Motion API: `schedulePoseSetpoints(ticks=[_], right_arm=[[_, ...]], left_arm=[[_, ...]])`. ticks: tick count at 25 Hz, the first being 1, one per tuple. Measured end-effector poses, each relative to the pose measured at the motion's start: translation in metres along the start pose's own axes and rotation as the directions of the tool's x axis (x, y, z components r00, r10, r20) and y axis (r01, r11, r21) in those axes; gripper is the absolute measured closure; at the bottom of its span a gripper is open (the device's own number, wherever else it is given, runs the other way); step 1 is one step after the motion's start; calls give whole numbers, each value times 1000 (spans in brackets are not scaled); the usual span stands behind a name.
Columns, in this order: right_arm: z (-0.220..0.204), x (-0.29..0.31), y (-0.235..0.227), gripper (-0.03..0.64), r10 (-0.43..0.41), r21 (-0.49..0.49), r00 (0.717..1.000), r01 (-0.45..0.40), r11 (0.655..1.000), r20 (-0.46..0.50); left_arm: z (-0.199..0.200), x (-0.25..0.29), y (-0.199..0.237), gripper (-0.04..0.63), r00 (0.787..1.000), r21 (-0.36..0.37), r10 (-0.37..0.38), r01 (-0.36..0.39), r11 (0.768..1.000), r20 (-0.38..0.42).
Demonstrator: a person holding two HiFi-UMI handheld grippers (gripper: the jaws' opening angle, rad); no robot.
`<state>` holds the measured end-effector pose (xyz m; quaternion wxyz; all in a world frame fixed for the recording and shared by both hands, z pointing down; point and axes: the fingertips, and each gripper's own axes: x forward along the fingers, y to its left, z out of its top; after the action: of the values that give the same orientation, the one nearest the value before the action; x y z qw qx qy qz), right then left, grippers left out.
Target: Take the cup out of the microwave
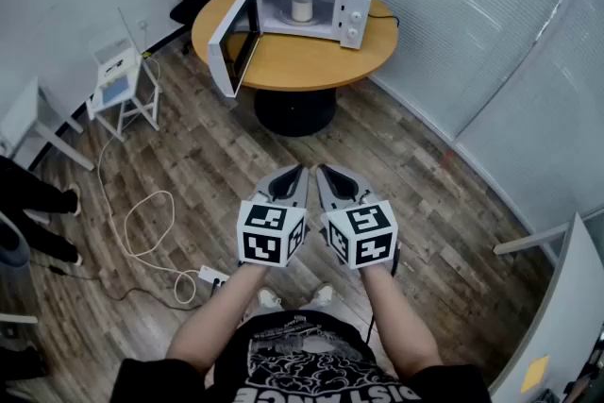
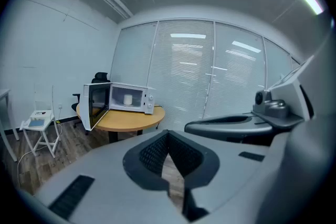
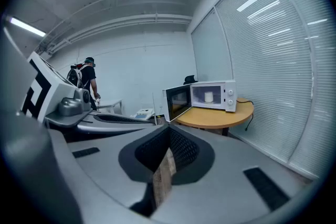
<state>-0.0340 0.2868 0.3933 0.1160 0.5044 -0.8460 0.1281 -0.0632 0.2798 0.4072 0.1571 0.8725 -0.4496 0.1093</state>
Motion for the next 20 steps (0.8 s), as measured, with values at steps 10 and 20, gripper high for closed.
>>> schedulePoseSetpoints(ticks=[10,20], right_arm=[[-6,-5,-35,601,34,19,999,-34,999,-2],[1,0,-65,601,51,7,999,-51,999,11]], left_arm=[[0,31,-21,586,999,10,34,-34,999,-18],[10,59,-29,586,998,20,59,-58,998,-7]])
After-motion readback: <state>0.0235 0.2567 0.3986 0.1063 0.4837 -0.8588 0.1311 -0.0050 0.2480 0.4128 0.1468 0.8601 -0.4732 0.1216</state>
